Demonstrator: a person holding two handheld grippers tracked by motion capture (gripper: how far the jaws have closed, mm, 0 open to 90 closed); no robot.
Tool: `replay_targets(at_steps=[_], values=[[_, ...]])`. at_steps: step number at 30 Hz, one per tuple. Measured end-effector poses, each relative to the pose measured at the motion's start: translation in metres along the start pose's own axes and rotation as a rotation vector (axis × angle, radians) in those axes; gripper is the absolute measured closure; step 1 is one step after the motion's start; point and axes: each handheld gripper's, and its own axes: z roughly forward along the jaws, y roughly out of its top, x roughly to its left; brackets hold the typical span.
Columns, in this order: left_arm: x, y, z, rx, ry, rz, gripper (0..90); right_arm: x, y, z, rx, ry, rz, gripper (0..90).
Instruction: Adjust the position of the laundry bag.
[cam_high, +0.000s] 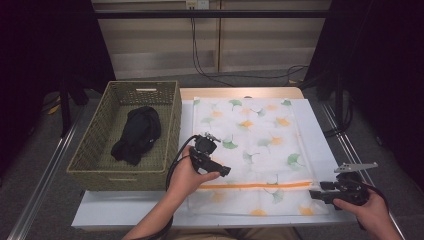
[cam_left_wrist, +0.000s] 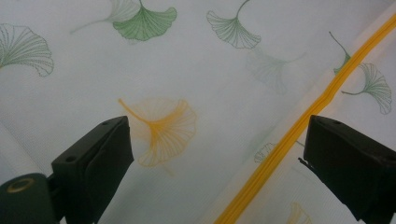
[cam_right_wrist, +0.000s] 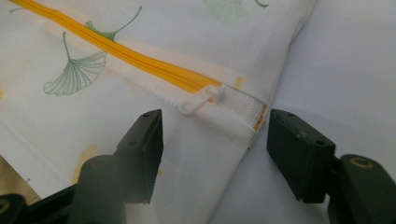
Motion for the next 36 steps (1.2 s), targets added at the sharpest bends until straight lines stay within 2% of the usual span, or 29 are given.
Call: replay_targets(at_steps=[2,4,6,9,17,25,27,30,31,32,36], values=[[0.0,0.0,0.0,-0.001,0.0,-0.001,7.6,0.002,0.0,0.001,-0.003,-0.016,-0.018,43.2],[0.0,0.0,0.0,0.005,0.003,-0.001,7.6,0.004,0.0,0.001,0.004,-0.023,-0.013,44.9],[0.0,0.0,0.0,0.003,0.006,-0.001,7.6,0.007,0.001,0.001,0.017,-0.078,-0.02,52.5],[0.0,0.0,0.0,0.005,0.009,0.002,7.6,0.011,0.002,0.002,0.028,-0.122,-0.027,58.4],[0.001,0.0,0.001,0.008,0.007,0.007,7.6,0.014,0.004,0.002,0.055,-0.166,-0.026,68.6],[0.001,-0.001,0.001,0.007,0.013,-0.002,7.6,0.014,0.006,0.003,0.055,-0.162,-0.033,81.4],[0.001,-0.001,0.001,0.005,0.013,-0.002,7.6,0.01,0.006,0.002,0.058,-0.135,-0.019,83.6],[0.001,-0.001,0.0,-0.005,0.009,-0.012,7.6,0.004,0.004,0.0,0.033,-0.086,0.042,85.1],[0.001,-0.001,0.0,-0.005,0.009,-0.012,7.6,0.004,0.004,0.0,0.033,-0.086,0.042,85.1],[0.003,-0.001,-0.001,0.004,0.007,-0.004,7.6,0.001,0.002,0.0,0.02,-0.058,0.044,85.3],[0.003,-0.002,0.0,-0.006,0.011,-0.017,7.6,0.004,0.004,-0.001,-0.019,-0.028,0.049,86.6]])
